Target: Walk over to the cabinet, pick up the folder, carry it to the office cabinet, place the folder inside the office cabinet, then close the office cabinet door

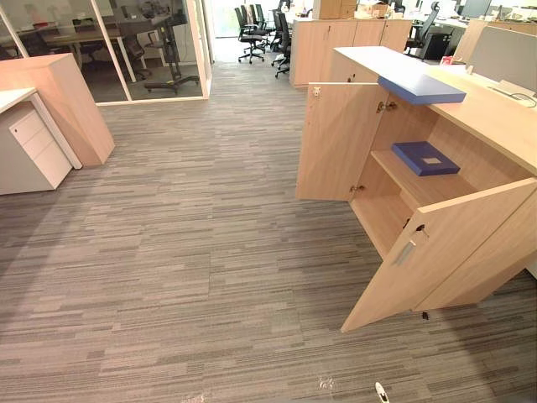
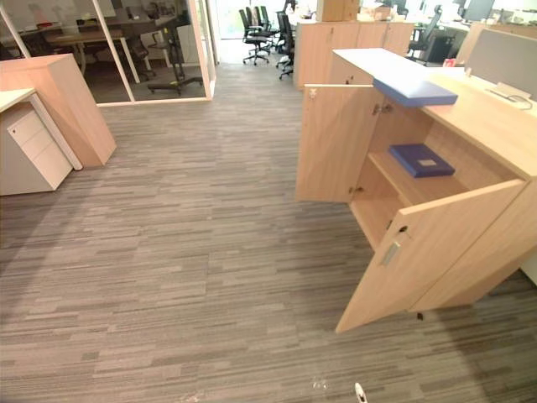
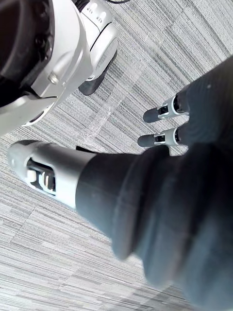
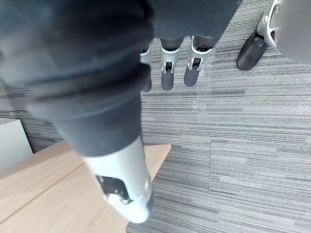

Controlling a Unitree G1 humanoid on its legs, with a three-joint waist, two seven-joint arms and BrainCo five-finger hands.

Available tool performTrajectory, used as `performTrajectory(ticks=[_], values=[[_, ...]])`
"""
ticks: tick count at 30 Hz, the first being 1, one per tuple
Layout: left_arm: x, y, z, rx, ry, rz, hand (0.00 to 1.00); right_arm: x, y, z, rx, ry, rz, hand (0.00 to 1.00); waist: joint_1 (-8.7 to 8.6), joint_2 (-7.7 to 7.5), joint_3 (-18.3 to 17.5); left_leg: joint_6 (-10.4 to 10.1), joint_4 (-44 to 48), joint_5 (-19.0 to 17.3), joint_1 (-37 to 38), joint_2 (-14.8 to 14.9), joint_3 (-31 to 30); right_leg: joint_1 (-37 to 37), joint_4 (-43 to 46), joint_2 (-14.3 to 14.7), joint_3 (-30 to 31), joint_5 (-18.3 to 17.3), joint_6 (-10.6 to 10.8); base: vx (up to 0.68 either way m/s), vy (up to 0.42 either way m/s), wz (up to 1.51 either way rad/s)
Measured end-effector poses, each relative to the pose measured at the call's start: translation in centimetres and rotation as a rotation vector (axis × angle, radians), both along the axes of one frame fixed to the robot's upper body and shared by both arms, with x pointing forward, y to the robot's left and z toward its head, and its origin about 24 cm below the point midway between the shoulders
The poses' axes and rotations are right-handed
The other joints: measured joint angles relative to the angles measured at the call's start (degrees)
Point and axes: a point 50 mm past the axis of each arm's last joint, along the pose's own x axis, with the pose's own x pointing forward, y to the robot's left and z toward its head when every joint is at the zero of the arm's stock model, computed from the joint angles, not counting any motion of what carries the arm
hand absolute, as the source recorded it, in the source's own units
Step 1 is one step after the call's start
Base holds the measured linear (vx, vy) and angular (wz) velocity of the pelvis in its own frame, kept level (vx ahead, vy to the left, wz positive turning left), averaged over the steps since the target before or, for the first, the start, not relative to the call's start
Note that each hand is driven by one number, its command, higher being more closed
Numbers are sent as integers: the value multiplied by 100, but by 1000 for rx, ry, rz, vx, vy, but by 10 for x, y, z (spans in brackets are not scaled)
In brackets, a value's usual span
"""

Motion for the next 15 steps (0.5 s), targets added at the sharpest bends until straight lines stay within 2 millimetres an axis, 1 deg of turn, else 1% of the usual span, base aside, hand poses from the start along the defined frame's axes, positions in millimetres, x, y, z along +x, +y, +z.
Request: performTrajectory(ticks=[7,12,15], values=[[-3,-3,-2,-60,-39,99,0,0,-2,-4,17,17,-23,0,6,-7,-5,-24,-69,20,10,2,-5,-2,-26,15,-2,13,-8,0,0,0],[1,-3,-3,-64,-47,95,0,1,-2,-7,28,26,-36,0,4,-12,2,-27,-83,24,12,-2,-8,-2,-27,14,-3,18,-1,0,0,0],[6,-2,-3,-43,-38,48,0,2,-3,-7,19,32,-29,0,2,-8,8,-31,-87,30,12,-4,-13,-9,-28,14,-4,20,2,0,0,0]])
